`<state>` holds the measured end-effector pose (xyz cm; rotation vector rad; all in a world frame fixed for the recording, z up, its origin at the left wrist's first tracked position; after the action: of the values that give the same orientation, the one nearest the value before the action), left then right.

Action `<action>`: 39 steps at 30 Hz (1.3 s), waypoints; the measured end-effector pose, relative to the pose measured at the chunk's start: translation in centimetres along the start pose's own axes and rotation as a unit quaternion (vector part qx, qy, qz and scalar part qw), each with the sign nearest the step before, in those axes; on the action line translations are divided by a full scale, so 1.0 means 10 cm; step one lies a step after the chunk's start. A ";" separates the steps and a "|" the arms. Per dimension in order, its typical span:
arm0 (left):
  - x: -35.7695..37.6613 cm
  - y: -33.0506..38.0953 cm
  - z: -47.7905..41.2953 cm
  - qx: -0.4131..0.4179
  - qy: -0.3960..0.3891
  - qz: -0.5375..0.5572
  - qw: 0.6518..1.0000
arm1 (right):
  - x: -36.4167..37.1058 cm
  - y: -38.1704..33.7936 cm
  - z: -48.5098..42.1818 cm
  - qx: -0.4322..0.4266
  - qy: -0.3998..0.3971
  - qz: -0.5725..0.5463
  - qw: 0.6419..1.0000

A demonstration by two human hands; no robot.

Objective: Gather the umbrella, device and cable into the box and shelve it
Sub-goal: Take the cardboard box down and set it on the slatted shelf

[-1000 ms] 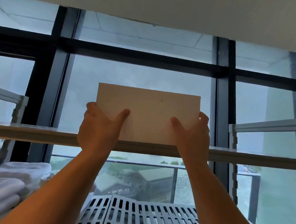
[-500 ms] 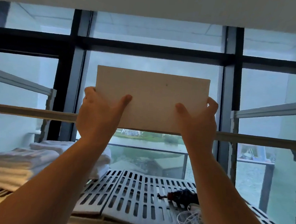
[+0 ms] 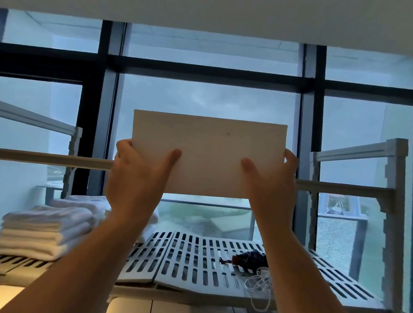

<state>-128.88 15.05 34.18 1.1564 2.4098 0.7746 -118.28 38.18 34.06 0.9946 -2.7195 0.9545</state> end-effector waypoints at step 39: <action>1.69 -1.52 1.20 -0.097 -0.145 -0.103 0.979 | -0.22 2.50 1.03 0.211 -0.049 0.073 0.974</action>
<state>-141.85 24.52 14.10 0.8616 2.1193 0.7019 -130.59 48.10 11.99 0.9255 -2.7613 1.6000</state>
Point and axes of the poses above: each hand's wrist, its own z-axis away from the middle knuckle, its own x-axis out of the palm, y = z × x, the point moved 4 cm from there along -z, towards the middle knuckle, and after that the axes turned 13 degrees about -z, right-handed, at the moved point
